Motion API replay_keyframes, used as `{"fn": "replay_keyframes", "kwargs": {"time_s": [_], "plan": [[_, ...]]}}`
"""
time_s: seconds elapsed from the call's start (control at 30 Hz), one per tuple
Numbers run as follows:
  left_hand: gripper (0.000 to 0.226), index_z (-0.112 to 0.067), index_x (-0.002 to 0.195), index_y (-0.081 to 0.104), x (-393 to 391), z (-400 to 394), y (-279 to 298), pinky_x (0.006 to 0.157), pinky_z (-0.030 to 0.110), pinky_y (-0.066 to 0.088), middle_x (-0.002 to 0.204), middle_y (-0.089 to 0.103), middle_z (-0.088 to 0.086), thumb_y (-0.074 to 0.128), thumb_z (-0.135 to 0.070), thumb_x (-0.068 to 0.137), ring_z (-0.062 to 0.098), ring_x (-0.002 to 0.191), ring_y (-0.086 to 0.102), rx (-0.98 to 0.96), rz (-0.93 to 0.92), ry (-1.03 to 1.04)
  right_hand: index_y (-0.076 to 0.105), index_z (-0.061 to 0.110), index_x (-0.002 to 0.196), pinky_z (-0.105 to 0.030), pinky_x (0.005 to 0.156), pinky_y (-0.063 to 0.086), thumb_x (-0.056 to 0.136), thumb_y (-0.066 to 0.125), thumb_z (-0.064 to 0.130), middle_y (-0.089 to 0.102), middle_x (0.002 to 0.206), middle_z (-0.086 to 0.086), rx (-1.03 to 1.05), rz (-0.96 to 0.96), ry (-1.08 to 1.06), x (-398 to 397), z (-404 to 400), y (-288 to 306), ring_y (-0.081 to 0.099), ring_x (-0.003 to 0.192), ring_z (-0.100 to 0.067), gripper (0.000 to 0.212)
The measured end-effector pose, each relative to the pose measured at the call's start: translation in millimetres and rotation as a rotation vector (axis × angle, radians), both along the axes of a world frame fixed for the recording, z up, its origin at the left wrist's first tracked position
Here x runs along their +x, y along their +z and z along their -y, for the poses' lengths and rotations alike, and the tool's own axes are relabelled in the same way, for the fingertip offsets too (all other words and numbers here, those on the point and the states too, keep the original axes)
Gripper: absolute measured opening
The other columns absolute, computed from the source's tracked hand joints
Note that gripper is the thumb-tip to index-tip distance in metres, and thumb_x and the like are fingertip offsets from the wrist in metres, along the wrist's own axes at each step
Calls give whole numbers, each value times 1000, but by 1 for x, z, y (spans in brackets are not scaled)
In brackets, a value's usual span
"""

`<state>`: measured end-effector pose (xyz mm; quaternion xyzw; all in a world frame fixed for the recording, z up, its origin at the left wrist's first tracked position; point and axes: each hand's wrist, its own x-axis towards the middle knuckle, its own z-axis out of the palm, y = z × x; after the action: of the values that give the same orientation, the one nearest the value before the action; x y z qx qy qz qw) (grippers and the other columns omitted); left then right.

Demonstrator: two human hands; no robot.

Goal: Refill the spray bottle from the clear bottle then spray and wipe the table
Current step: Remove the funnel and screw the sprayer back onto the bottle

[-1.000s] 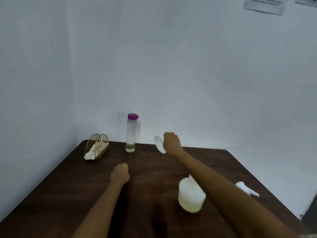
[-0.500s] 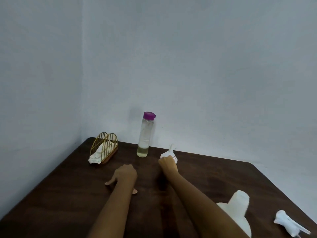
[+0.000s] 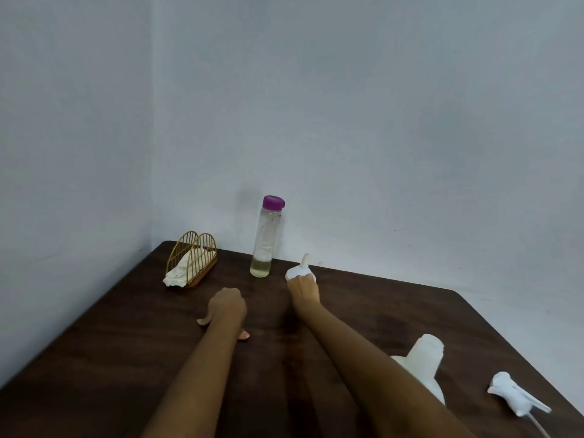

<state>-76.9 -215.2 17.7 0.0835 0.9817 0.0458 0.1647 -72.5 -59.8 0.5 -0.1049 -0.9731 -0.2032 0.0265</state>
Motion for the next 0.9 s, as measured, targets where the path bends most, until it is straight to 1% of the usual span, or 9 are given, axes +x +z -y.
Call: {"fn": "replay_keyframes", "kwargs": {"time_s": [0.07,0.2,0.27,0.33,0.43,0.5,0.6,0.77,0.9], "plan": [[74,-11,137,44,7,6,-1,101,36,46,141,45,9,79,-30,75,25,131,46,38,-21,7,55,-5,119,-33,89,49,90,38,-13,53,130,-25,-2,-27,-18,7,2,16,59,110,-31,35],[100,-6,151,14,26,15,-3,106,34,42,152,30,11,74,-38,78,25,138,37,88,-53,-20,60,3,112,-27,86,43,93,47,2,64,116,-11,-60,-104,12,31,1,59,60,108,-25,24],[100,-6,152,3,41,15,-3,105,32,41,150,34,11,68,-39,83,24,136,40,71,-110,-64,61,4,110,-27,88,44,91,51,5,65,113,-10,-86,-166,-7,50,-3,82,60,107,-25,21],[85,-9,151,12,59,10,-1,100,31,43,144,42,8,62,-38,88,22,130,47,34,-194,-130,61,5,109,-27,89,45,91,51,4,65,113,-9,-107,-238,-26,73,-11,103,59,108,-24,21],[46,-13,131,46,94,-9,6,93,31,45,131,54,5,57,-36,92,20,118,55,113,-335,-217,61,2,112,-30,90,46,91,53,3,63,116,-13,-182,-322,-76,118,-39,124,56,113,-28,22],[55,-13,131,49,117,-25,9,95,33,45,128,57,4,63,-43,86,20,117,56,332,-285,-250,59,-1,115,-33,89,47,91,54,5,62,118,-16,-214,-377,-136,149,-62,128,53,115,-31,25],[87,-15,142,39,159,-52,13,102,35,44,133,54,3,76,-49,71,19,121,53,717,-52,-386,59,-1,113,-33,87,48,92,53,6,63,115,-16,-237,-379,-250,202,-96,117,54,114,-31,23],[106,-20,148,26,207,-91,2,110,41,37,147,41,3,83,-46,63,21,134,40,923,62,-428,63,6,116,-32,94,47,93,51,8,63,121,-11,-251,-286,-465,277,-145,65,55,118,-28,26],[93,-18,145,33,217,-110,0,109,41,39,145,44,1,79,-46,69,20,133,42,972,0,-423,58,11,124,-38,99,47,94,46,8,57,129,-10,-283,-113,-579,315,-173,20,48,125,-29,32]]}}
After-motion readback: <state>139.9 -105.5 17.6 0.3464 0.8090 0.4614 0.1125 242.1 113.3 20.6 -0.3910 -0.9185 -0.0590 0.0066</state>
